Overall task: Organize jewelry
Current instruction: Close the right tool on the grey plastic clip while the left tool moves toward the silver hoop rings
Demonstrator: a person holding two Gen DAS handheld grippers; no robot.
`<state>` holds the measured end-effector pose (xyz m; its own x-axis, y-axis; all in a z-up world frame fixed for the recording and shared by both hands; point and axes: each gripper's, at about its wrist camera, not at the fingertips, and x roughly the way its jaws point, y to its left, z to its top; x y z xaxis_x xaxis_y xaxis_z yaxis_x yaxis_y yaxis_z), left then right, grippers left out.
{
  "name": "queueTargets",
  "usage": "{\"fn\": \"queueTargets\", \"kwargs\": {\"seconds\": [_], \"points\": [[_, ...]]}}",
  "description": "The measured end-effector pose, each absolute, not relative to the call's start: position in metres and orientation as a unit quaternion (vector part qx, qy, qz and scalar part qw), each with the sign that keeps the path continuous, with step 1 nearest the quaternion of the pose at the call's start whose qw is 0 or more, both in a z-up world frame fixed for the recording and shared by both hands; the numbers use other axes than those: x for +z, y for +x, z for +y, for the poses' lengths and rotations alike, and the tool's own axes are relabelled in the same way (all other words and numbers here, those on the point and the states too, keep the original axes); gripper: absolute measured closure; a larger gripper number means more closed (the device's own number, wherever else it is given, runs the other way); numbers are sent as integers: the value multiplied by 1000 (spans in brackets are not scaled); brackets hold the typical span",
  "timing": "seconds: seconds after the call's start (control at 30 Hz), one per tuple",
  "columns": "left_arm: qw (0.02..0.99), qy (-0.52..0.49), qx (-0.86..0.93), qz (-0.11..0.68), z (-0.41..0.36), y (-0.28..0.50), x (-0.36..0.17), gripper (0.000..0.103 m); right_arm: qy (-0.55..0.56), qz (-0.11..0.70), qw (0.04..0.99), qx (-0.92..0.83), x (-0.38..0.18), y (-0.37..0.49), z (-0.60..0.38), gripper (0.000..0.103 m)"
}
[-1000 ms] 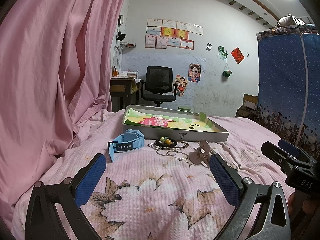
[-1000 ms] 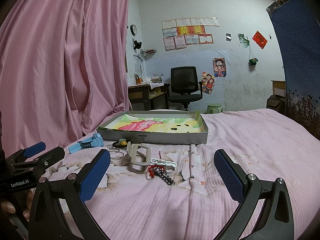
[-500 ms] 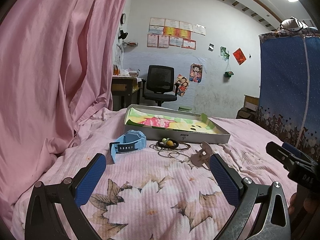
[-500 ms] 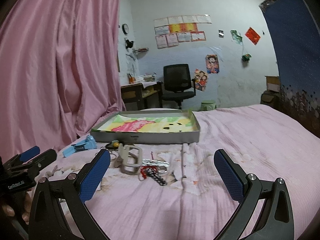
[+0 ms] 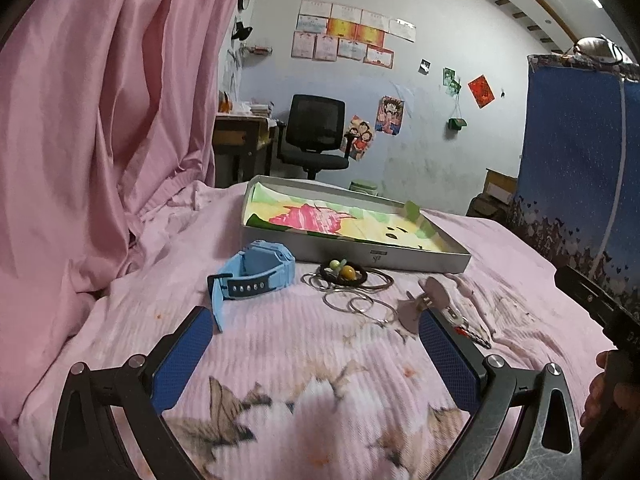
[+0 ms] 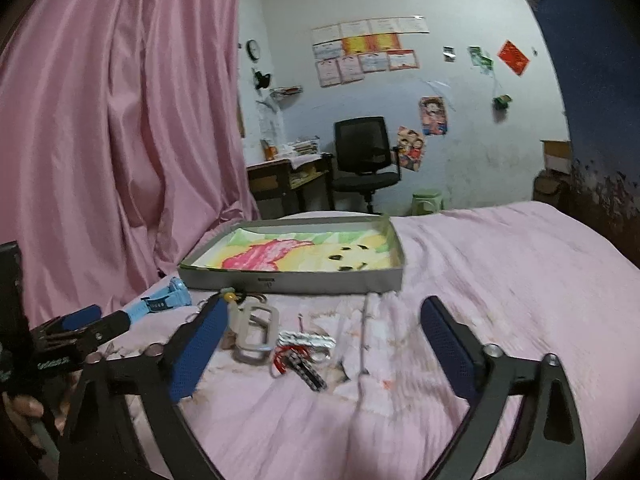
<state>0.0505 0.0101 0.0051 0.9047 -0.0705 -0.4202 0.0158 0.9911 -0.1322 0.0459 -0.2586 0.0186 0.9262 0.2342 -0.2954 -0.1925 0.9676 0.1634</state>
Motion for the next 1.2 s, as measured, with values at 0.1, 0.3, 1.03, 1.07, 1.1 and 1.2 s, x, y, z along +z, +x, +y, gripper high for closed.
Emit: {"fn": "queueTargets", "kwargs": {"seconds": [0.1,0.3,1.03,1.07,1.1,1.2], "points": [[973,-65,-29,219,15,63,9,1,61,160,976,132,23,59,-249,23],[968,-62,-59,237,16,92,9,15,72,186,960,195,20,91,-226,36],[914,-70,-177,357,12,157,-35,55,94,308,910,261,-30,147,-200,48],[914,-79,-180,356,15,156,-35,55,96,308,909,264,-30,146,-201,48],[913,-82,-181,355,16,156,-36,56,97,309,908,266,-31,146,-201,48],[913,-95,-187,349,20,154,-37,58,101,311,904,276,-31,144,-201,48]]}}
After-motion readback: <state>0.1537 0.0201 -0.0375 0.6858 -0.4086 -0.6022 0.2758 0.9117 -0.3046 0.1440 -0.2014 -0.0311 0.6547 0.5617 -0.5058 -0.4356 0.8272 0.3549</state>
